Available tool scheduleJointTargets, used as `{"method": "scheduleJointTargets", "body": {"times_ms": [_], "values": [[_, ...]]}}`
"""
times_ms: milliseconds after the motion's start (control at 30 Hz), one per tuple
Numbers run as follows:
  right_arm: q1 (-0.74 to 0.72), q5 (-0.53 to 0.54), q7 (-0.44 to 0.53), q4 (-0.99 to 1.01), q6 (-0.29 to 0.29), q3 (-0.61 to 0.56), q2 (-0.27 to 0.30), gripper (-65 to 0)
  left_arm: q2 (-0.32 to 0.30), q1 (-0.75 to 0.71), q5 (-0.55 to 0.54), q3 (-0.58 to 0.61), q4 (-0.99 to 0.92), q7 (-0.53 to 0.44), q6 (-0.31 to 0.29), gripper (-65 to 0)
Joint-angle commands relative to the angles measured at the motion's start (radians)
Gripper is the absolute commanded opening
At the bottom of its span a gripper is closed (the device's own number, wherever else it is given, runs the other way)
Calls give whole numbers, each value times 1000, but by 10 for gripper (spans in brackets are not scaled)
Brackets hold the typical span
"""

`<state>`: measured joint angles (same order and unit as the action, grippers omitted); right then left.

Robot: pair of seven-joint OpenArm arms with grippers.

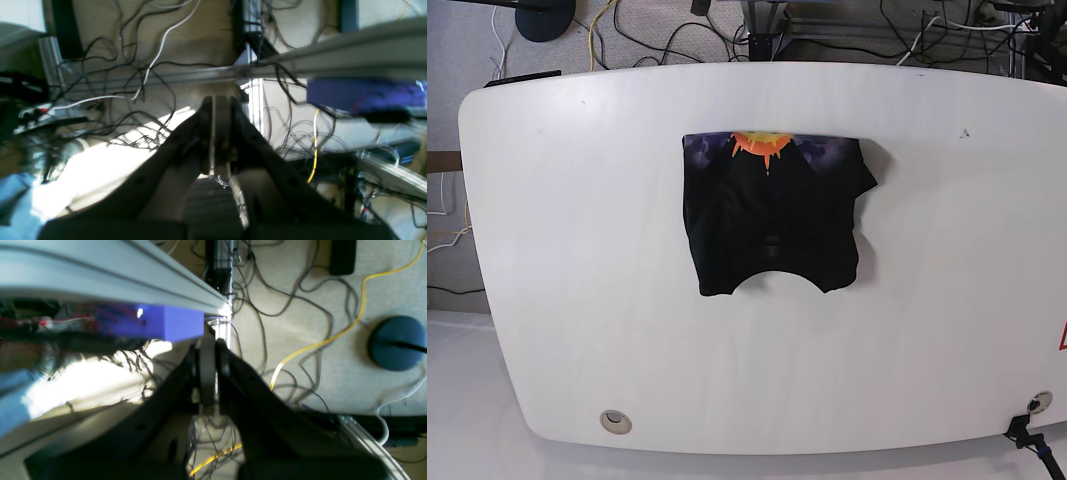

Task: Fold the T-shirt properly

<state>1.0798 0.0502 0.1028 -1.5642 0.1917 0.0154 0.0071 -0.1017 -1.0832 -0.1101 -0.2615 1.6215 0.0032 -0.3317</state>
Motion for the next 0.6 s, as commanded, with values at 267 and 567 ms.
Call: {"method": "scheduleJointTargets", "body": {"times_ms": [267, 567], "values": [[-231, -5, 5, 450, 7, 2, 29, -650, -28, 209, 103, 49, -447, -2, 3, -649], [-520, -5, 5, 815, 10, 2, 47, -650, -33, 519, 103, 120, -890, -4, 3, -649]]}}
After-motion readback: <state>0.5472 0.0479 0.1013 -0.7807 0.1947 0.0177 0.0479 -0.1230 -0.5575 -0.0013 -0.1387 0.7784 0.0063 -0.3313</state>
